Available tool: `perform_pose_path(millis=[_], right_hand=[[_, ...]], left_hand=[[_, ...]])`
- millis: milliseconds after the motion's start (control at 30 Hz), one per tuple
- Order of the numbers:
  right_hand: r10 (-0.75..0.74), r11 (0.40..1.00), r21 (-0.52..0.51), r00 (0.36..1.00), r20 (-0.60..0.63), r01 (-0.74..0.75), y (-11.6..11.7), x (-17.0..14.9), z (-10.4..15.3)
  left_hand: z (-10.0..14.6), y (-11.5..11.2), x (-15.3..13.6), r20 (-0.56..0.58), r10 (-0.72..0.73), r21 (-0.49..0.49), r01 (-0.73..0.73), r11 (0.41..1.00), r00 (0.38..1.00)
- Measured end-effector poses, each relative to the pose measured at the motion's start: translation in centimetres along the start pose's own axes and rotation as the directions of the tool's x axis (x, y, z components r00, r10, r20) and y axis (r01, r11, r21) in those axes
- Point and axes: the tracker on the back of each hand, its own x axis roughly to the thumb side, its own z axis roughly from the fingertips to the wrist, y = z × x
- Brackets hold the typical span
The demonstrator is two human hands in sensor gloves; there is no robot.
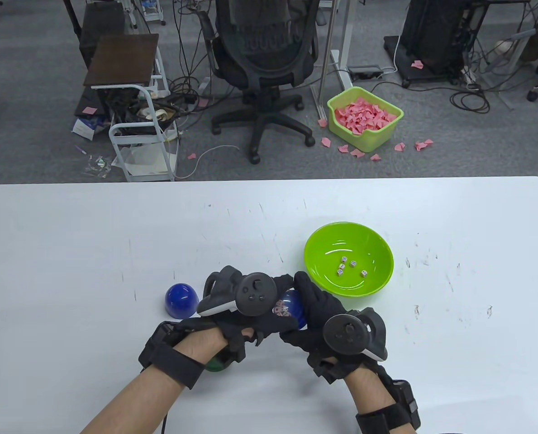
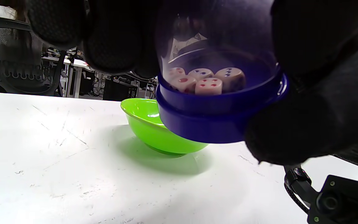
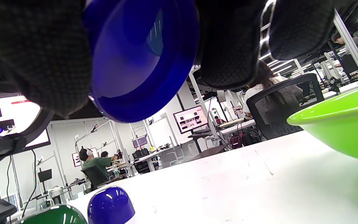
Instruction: Pour dice into bowl
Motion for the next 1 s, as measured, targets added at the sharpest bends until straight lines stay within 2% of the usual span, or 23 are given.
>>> perform_pose_path(millis=[367, 633, 800, 1000], right_hand=[[-0.024, 0.999, -0.048, 0.997, -0.079, 0.02, -0.8, -1.6, 0.2], [-0.032, 0.996, -0.091, 0.982, -0.184, 0.015, -2.5, -4.1, 0.5], [-0.002, 0.994, -0.11, 0.975, -0.221, -0.022, -3.2, -5.0, 0.8], [0.005, 0.993, -0.115, 0.968, -0.252, -0.035, -3.5, -5.8, 1.0]], left_hand=[[-1.9, 1.2, -0.1, -0.099, 0.087, -0.029, -0.09, 0.995, 0.991], [-3.5, 1.9, -0.7, -0.157, 0.092, -0.029, -0.098, 0.995, 0.983], [-5.0, 0.7, -1.8, -0.256, 0.025, -0.106, -0.054, 0.993, 0.966], [-7.2, -1.9, -2.8, -0.326, -0.172, -0.233, 0.097, 0.968, 0.93]])
